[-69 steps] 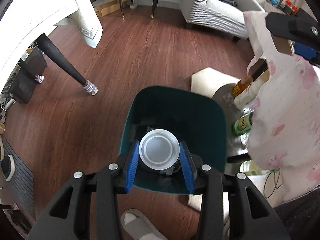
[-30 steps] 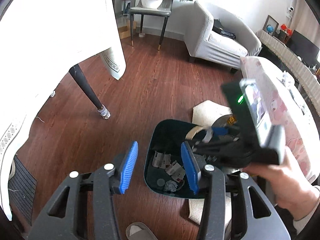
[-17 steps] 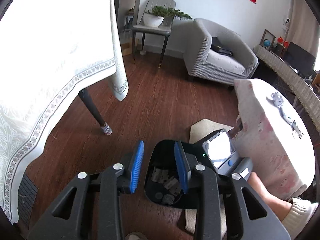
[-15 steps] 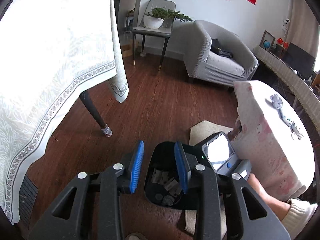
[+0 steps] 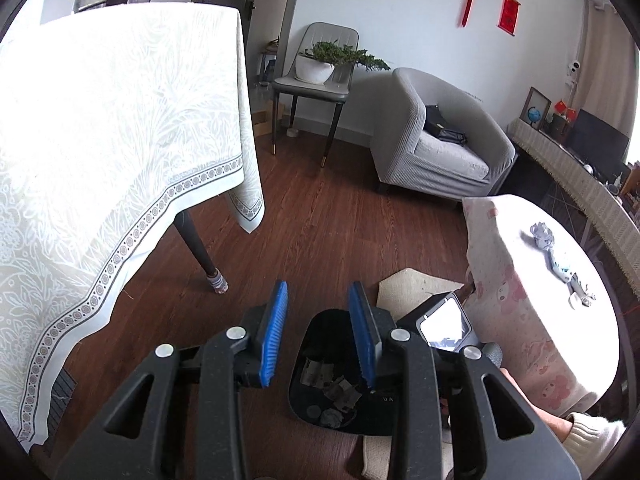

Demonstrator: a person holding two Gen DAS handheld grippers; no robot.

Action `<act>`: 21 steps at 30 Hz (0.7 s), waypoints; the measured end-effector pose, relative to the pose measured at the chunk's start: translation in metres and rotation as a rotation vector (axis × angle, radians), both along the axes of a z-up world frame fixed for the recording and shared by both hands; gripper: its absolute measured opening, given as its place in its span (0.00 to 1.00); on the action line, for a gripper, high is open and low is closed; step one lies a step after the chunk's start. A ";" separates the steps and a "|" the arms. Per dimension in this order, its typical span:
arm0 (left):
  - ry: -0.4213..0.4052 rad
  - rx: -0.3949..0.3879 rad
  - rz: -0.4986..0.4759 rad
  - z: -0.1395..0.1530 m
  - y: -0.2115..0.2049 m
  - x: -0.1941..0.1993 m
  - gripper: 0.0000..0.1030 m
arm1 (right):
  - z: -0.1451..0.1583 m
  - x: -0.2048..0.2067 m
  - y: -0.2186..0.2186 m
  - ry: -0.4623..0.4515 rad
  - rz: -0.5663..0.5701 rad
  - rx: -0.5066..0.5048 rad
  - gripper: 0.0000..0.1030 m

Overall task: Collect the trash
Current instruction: 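Move both tools back over the table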

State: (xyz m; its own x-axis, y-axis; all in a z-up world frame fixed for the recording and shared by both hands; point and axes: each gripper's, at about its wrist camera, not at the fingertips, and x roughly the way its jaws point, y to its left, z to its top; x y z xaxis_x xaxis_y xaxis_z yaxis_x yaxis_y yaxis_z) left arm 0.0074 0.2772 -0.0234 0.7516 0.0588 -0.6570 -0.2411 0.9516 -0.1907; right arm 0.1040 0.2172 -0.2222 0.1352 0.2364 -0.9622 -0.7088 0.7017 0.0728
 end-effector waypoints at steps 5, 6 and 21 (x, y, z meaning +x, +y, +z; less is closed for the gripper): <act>-0.039 0.007 0.001 0.012 -0.005 0.001 0.33 | 0.024 -0.007 -0.009 -0.035 0.024 0.039 0.70; -0.045 0.007 0.000 0.013 -0.006 0.002 0.33 | 0.029 -0.008 -0.010 -0.044 0.030 0.048 0.70; -0.109 0.021 -0.048 0.034 -0.036 0.022 0.35 | 0.145 -0.022 -0.050 -0.219 0.062 0.284 0.65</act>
State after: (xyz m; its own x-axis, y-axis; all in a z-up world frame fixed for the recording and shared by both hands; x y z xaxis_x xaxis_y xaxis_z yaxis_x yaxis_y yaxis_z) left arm 0.0291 0.2412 0.0110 0.8207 0.0335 -0.5703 -0.1737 0.9656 -0.1933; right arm 0.0819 0.1672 -0.0777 0.3080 0.5039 -0.8069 -0.7697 0.6306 0.1000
